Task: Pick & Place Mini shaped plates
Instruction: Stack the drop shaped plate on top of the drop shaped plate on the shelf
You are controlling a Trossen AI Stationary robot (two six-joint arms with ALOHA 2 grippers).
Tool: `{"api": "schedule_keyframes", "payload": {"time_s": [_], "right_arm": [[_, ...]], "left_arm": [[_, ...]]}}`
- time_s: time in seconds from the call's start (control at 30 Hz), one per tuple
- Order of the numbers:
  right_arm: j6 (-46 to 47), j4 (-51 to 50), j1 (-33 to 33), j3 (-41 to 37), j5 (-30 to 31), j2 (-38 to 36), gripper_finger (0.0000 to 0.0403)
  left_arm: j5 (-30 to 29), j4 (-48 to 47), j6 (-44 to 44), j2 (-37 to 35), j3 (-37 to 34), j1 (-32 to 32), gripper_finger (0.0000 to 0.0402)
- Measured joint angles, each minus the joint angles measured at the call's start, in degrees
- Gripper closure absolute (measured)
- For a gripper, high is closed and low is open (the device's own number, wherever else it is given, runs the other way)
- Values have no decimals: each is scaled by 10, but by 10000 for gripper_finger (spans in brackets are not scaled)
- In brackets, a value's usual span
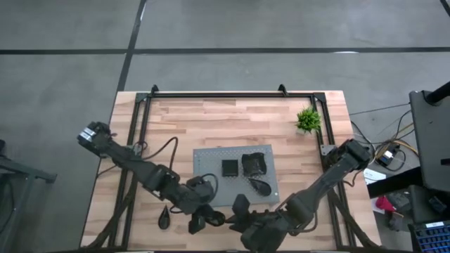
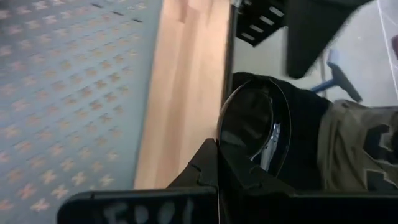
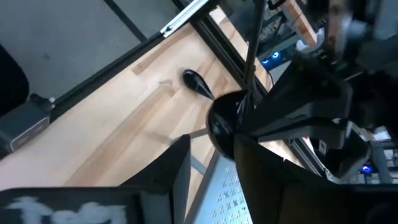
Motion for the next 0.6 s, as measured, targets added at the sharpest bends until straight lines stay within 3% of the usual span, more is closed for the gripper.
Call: {"api": "schedule_keyframes", "payload": {"time_s": [0.37,0.6], "right_arm": [[-21,-1,0,0,4,15,301],[-25,-1,-1,0,5,15,317]], "left_arm": [[57,-3,6,22,19,28,402],[59,5,5,21,18,30,402]]}}
